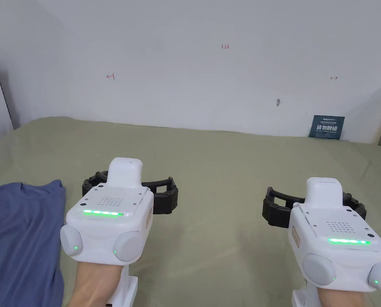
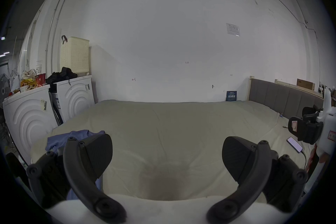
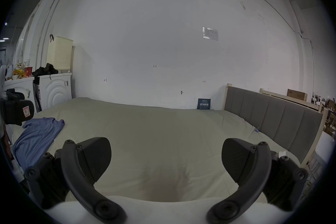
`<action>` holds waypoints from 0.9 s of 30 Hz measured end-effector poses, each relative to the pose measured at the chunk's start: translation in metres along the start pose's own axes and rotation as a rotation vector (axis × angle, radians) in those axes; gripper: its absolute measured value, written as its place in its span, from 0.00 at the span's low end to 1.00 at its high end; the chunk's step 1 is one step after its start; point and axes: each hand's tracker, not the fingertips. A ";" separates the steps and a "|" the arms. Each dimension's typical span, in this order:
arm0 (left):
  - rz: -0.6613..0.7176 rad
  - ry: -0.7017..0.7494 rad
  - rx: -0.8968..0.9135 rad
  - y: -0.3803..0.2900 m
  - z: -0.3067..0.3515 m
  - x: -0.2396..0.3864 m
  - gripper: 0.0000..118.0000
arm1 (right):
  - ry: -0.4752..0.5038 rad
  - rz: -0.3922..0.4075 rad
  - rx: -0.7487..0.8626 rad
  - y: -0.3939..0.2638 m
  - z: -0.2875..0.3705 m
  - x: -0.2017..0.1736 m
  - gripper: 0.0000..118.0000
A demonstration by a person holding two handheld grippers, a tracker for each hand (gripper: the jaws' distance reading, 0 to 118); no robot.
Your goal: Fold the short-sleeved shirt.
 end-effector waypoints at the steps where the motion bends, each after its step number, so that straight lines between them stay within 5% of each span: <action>1: -0.001 -0.003 -0.008 0.001 0.000 0.000 0.93 | -0.008 0.005 0.000 0.001 0.000 0.000 0.99; 2: -0.001 -0.002 -0.010 0.001 0.001 0.000 0.55 | -0.031 0.018 -0.030 0.003 0.000 0.000 0.87; 3: -0.004 -0.007 -0.011 0.002 0.001 0.000 0.00 | -0.023 0.014 -0.023 0.005 0.001 0.000 0.55; 4: -0.018 0.001 -0.017 0.002 -0.001 0.001 0.00 | -0.011 0.007 -0.016 0.005 0.002 0.001 0.06; 5: -0.018 0.048 -0.006 0.001 -0.004 0.002 0.00 | -0.022 0.004 -0.017 0.007 0.000 0.001 0.01; 10: -0.026 0.013 -0.023 0.000 -0.010 0.003 0.00 | -0.083 -0.016 -0.020 0.005 -0.002 0.003 0.01; 17: -0.026 0.060 -0.031 0.005 -0.012 -0.026 0.00 | -0.041 0.019 -0.041 0.011 -0.019 -0.022 0.01; 27: 0.042 0.413 -0.058 0.007 0.054 -0.194 0.00 | 0.397 0.021 -0.021 0.026 -0.043 -0.211 0.01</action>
